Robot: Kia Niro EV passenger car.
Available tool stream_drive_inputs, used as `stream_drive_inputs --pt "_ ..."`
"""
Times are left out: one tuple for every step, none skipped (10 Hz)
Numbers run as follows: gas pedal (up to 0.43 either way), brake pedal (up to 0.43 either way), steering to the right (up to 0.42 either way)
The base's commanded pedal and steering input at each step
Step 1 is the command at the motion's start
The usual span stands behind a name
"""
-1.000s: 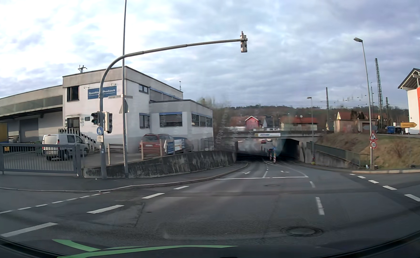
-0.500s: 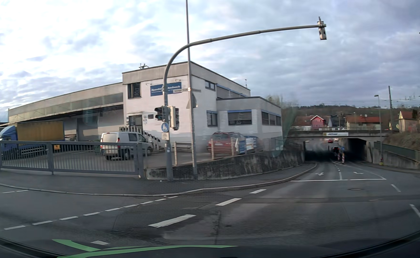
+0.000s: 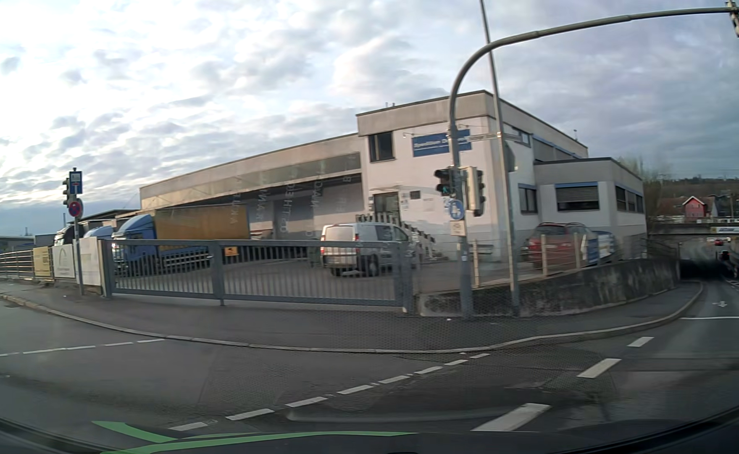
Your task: Follow the waypoints while adhering to traffic rules and regulations
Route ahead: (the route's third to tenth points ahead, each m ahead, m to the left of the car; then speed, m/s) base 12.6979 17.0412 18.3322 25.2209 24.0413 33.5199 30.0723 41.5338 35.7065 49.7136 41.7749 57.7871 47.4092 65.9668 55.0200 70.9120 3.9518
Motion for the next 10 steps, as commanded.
stream_drive_inputs --pt "0.098 0.000 -0.661" --pt "0.098 0.000 -0.656" --pt "0.098 0.000 -0.646" --pt "0.098 0.000 -0.635" --pt "0.098 0.000 -0.624" --pt "0.098 0.000 -0.610" --pt "0.098 0.000 -0.595" --pt "0.118 0.000 -0.580" --pt "0.118 0.000 -0.559" --pt "0.138 0.000 -0.535"
